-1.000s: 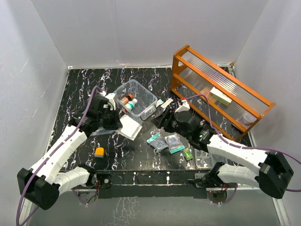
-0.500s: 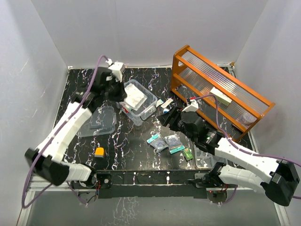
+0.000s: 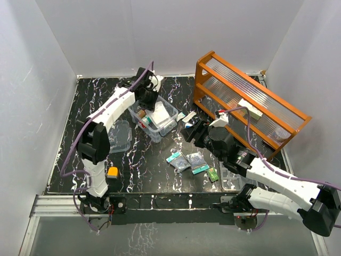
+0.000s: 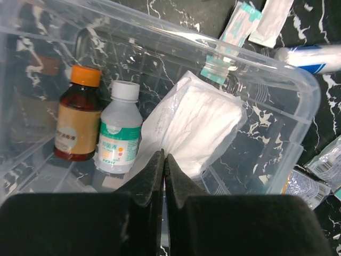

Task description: Organize the medicine kit

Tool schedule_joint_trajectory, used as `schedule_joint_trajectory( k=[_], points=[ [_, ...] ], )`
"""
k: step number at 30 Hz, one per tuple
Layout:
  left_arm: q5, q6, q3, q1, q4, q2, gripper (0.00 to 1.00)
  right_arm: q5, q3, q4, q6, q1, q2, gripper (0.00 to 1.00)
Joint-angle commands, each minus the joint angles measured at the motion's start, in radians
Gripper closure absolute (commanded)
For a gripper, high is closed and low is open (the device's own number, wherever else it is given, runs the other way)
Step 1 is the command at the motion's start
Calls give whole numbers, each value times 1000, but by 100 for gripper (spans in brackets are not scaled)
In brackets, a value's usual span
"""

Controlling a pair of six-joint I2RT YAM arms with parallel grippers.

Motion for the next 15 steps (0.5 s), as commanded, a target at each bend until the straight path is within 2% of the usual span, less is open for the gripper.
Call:
schedule_joint_trajectory(
  k=[1, 8, 15],
  points=[
    [84, 40, 80, 5, -98, 38, 100, 43, 13, 16, -21, 0, -16, 37],
    [15, 24, 0, 5, -63, 64, 100, 58, 2, 18, -28, -1, -21, 36],
    [8, 12, -36, -16, -79, 78, 100, 64, -10, 28, -6, -1, -9, 35]
  ],
)
